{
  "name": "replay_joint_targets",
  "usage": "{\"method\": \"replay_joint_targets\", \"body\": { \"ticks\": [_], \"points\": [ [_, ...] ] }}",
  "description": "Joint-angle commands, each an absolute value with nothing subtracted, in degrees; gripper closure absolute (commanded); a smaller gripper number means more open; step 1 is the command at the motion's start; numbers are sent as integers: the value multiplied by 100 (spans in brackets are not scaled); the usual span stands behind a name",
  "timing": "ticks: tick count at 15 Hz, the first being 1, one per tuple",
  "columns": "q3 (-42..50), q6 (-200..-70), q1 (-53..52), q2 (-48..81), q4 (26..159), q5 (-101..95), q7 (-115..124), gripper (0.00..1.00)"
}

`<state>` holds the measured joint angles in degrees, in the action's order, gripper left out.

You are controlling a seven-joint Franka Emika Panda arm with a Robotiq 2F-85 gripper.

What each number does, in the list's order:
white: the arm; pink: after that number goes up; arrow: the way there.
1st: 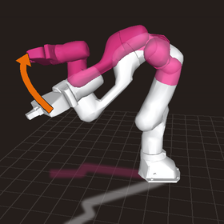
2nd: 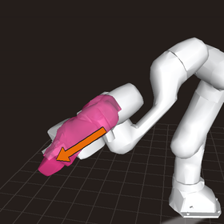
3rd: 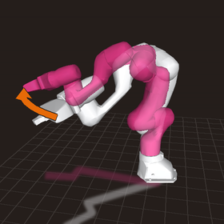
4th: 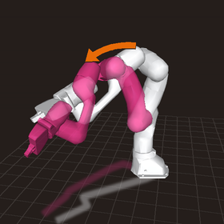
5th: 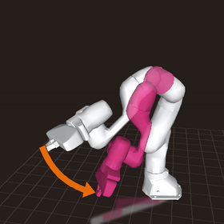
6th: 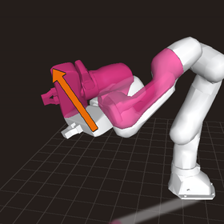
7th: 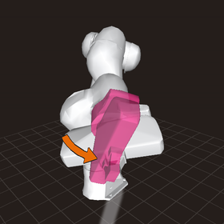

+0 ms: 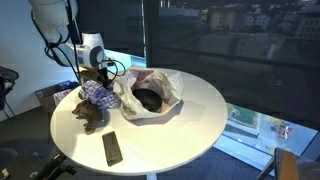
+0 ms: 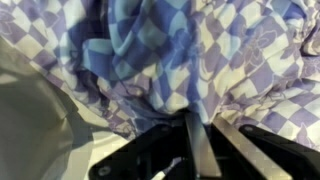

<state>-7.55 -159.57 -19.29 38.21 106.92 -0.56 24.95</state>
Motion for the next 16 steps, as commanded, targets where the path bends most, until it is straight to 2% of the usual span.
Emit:
{"method": "replay_joint_targets", "body": {
  "ticks": [1, 12, 16],
  "points": [
    [-663, -15578, -2028, 3194, 11013, 78, 2312, 97],
    [-732, -14934, -2044, 1356, 11947, -105, 2480, 98],
    [-753, -14914, -2223, 464, 12482, -875, 2877, 98]
  ]
}}
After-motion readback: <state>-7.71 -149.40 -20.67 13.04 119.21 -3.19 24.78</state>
